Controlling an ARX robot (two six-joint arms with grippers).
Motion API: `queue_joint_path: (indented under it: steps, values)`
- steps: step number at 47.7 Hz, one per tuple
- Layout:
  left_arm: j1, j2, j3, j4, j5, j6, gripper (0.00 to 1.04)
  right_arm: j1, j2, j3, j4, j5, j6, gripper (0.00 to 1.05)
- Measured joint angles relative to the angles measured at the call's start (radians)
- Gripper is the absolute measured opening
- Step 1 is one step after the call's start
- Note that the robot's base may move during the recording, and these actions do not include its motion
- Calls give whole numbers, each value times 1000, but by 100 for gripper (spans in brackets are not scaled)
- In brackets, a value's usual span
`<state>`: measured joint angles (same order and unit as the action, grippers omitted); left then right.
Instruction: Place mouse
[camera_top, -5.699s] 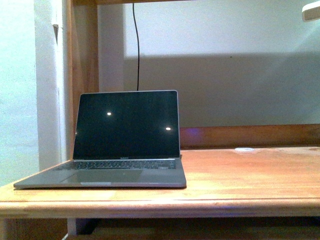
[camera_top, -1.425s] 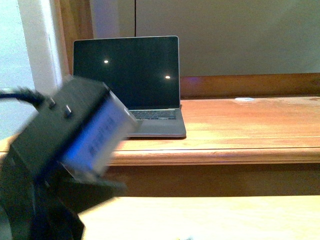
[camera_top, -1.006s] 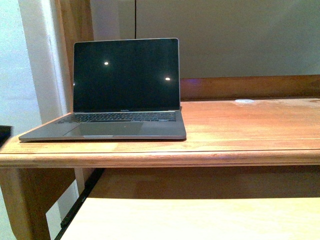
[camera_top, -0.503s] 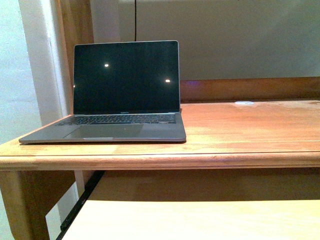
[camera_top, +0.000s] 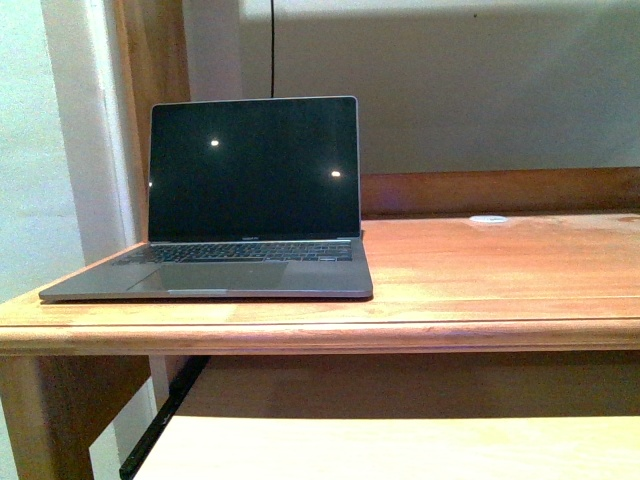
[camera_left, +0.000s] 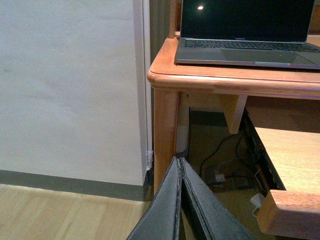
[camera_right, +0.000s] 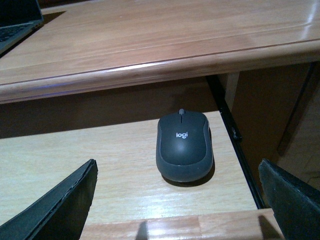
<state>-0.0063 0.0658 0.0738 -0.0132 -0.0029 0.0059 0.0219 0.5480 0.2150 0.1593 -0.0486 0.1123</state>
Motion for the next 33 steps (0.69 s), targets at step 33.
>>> queue_joint_path:
  steps: [33]
  values:
    - [1,-60,-62,8,1,0,3,269,525,103,383,227,-221,97]
